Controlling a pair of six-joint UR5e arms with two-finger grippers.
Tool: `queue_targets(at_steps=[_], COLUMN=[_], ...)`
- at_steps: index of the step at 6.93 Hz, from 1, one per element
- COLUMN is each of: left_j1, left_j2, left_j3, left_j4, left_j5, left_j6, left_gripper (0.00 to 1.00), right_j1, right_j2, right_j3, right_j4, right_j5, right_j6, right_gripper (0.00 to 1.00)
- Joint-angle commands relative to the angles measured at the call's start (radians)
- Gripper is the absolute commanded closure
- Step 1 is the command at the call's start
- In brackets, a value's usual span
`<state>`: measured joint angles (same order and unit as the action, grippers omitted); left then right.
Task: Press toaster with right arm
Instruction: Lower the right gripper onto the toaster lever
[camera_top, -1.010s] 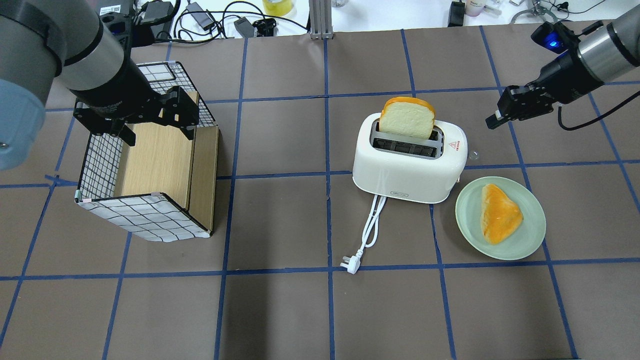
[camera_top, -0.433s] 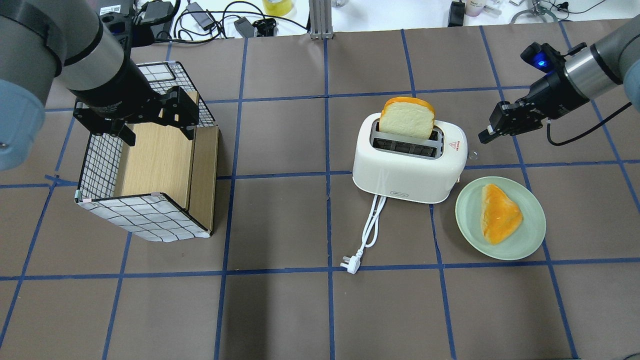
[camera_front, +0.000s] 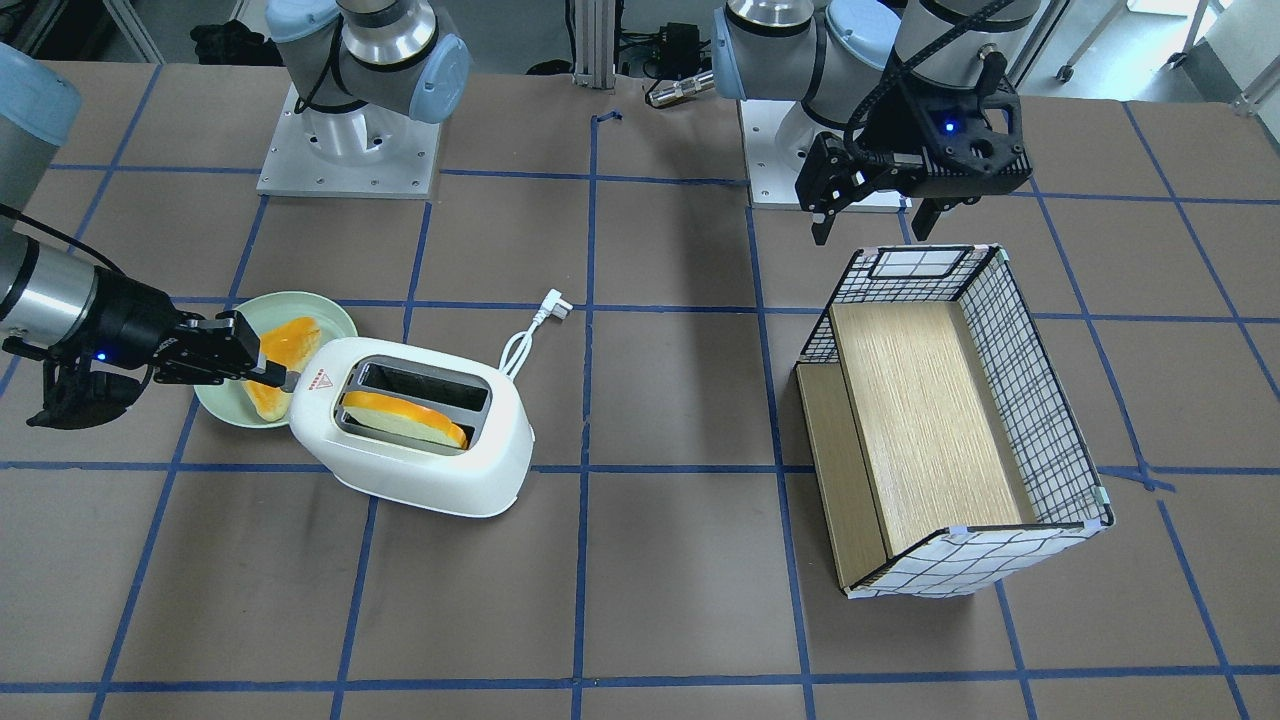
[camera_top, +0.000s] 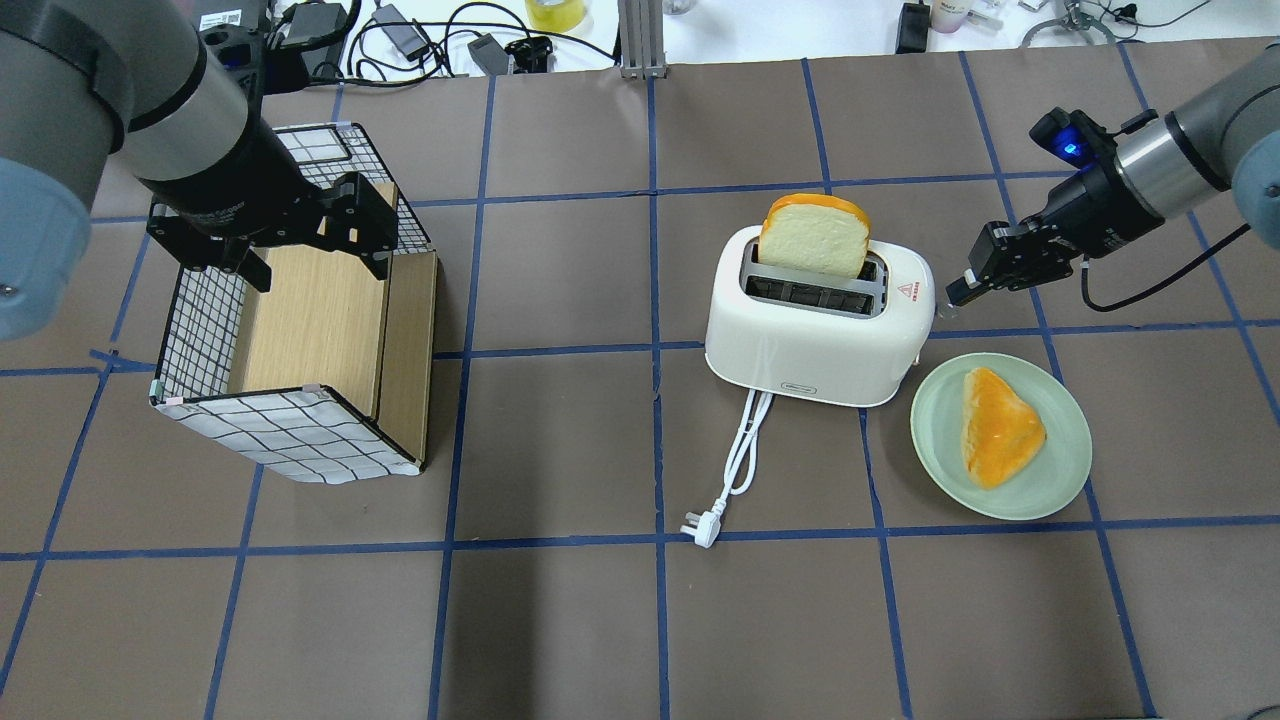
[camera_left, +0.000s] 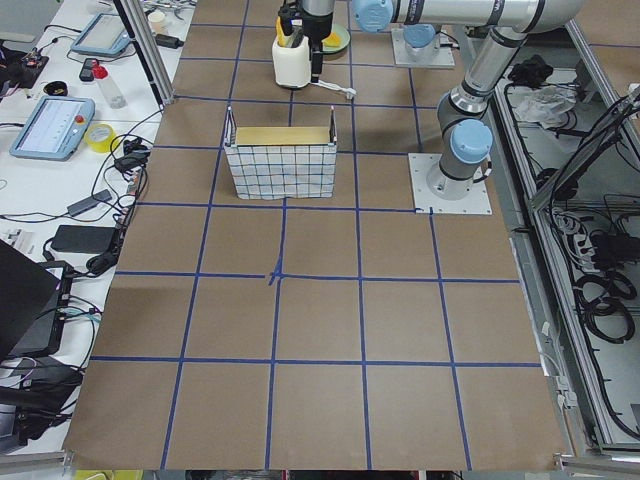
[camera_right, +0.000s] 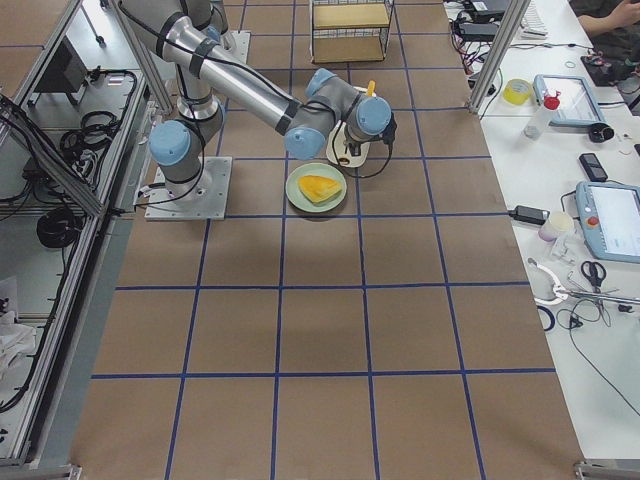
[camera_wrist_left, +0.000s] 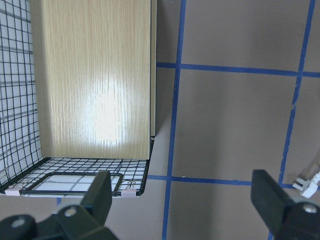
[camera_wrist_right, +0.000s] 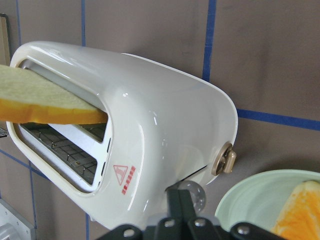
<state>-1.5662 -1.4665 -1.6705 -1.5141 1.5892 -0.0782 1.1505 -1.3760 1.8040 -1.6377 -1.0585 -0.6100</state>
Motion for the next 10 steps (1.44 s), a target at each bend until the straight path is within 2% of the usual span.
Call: queue_targets(at_steps=[1, 10], left_j1=[0.000, 0.000], left_j2=[0.000, 0.000], left_j3=[0.000, 0.000], left_j4=[0.000, 0.000], left_j5=[0.000, 0.000], left_j6=[0.000, 0.000], left_gripper=[0.00, 0.00], right_j1=[0.000, 0.000], right_j2=[0.003, 0.060], right_j3=[0.035, 0.049], right_j4=[-0.002, -0.060], right_j5=[0.003, -0.020], right_j6=[0.000, 0.055], right_gripper=[0.96, 0.96])
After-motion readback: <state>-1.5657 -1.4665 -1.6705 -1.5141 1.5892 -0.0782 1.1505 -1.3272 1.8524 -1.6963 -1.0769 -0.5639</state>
